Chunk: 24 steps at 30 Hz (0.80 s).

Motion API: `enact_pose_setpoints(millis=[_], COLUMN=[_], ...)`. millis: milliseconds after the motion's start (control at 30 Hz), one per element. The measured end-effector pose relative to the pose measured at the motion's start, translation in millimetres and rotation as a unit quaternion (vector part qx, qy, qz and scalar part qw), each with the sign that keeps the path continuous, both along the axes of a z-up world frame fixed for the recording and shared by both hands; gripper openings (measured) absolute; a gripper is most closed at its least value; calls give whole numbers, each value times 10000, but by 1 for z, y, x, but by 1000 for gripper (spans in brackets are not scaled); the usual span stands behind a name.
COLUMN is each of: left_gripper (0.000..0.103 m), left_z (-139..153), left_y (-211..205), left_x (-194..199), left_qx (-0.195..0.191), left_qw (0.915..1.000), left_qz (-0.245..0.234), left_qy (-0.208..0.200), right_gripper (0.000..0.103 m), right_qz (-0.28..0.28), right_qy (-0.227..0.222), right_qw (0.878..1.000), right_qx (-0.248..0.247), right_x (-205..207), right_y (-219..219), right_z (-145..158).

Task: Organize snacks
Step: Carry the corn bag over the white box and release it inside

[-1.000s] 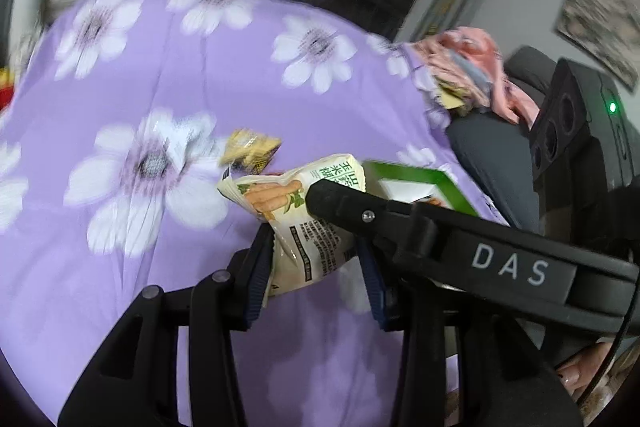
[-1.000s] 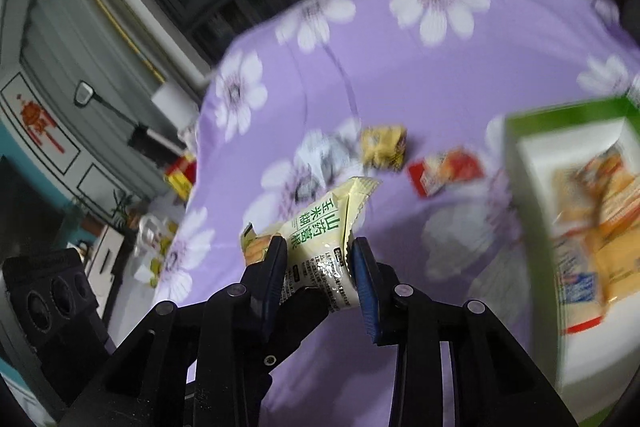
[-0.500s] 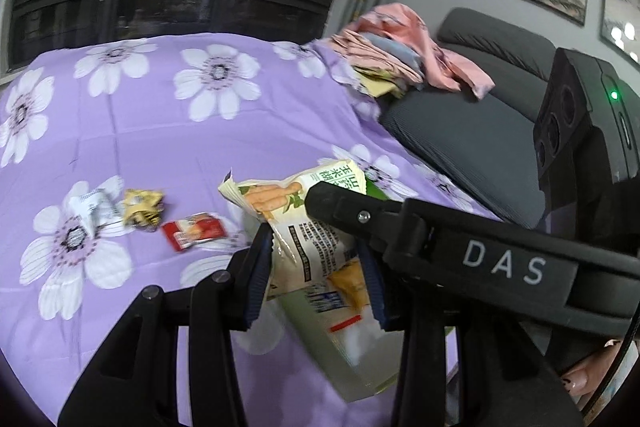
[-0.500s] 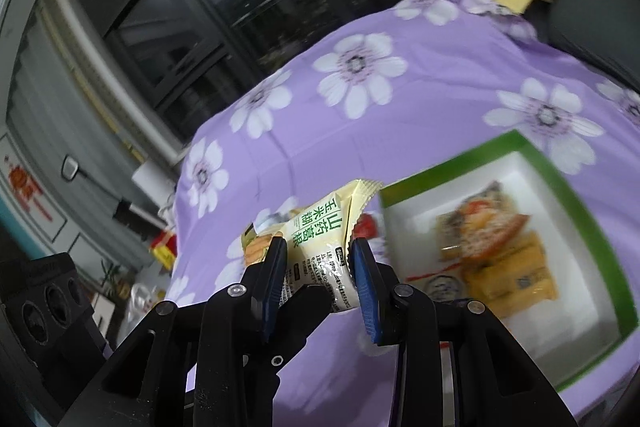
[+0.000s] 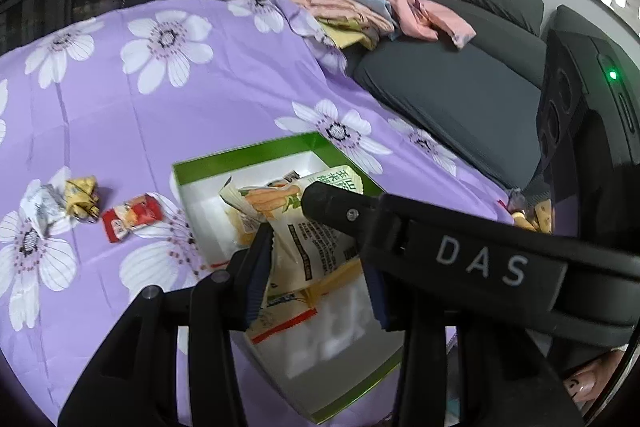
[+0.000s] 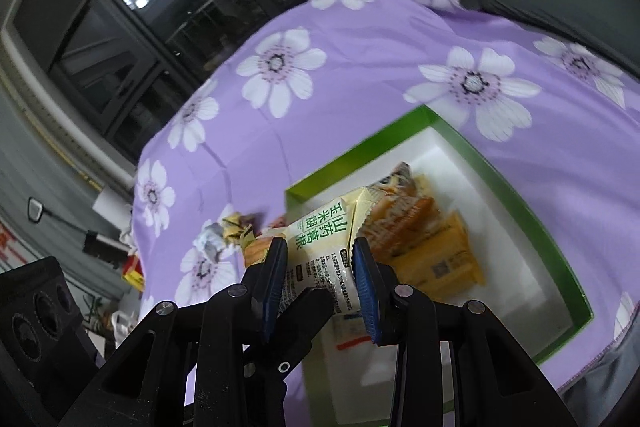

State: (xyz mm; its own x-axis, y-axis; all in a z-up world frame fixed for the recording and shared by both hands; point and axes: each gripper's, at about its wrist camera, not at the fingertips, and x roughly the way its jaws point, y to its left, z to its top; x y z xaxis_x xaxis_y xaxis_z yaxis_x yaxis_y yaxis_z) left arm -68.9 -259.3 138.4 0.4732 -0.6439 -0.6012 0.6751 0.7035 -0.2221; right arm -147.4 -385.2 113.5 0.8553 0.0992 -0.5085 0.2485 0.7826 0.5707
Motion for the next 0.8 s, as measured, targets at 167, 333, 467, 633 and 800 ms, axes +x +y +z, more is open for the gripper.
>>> enact_pose_setpoints(millis=[167, 333, 467, 633, 800], left_gripper=[42, 42, 42, 42, 44], left_z=[-14, -27, -38, -50, -51], left_y=[-16, -27, -34, -39, -37], left_x=[8, 13, 16, 20, 20], left_qx=[115, 146, 204, 251, 306], left_qw=[9986, 9960, 9917, 9856, 9853], left_qz=[-219, -375, -478, -490, -410], left_qy=[460, 801, 1172, 1600, 1632], right_gripper=[37, 37, 37, 37, 37], right_qz=[-179, -329, -483, -612, -748], right_qy=[382, 603, 870, 1102, 1197], right_qw=[9990, 9973, 9946, 9916, 9895], right_qx=[131, 241, 286, 295, 315], right_x=[4, 6, 9, 11, 10], right_y=[-14, -25, -32, -37, -40], right_z=[-15, -27, -36, -42, -45])
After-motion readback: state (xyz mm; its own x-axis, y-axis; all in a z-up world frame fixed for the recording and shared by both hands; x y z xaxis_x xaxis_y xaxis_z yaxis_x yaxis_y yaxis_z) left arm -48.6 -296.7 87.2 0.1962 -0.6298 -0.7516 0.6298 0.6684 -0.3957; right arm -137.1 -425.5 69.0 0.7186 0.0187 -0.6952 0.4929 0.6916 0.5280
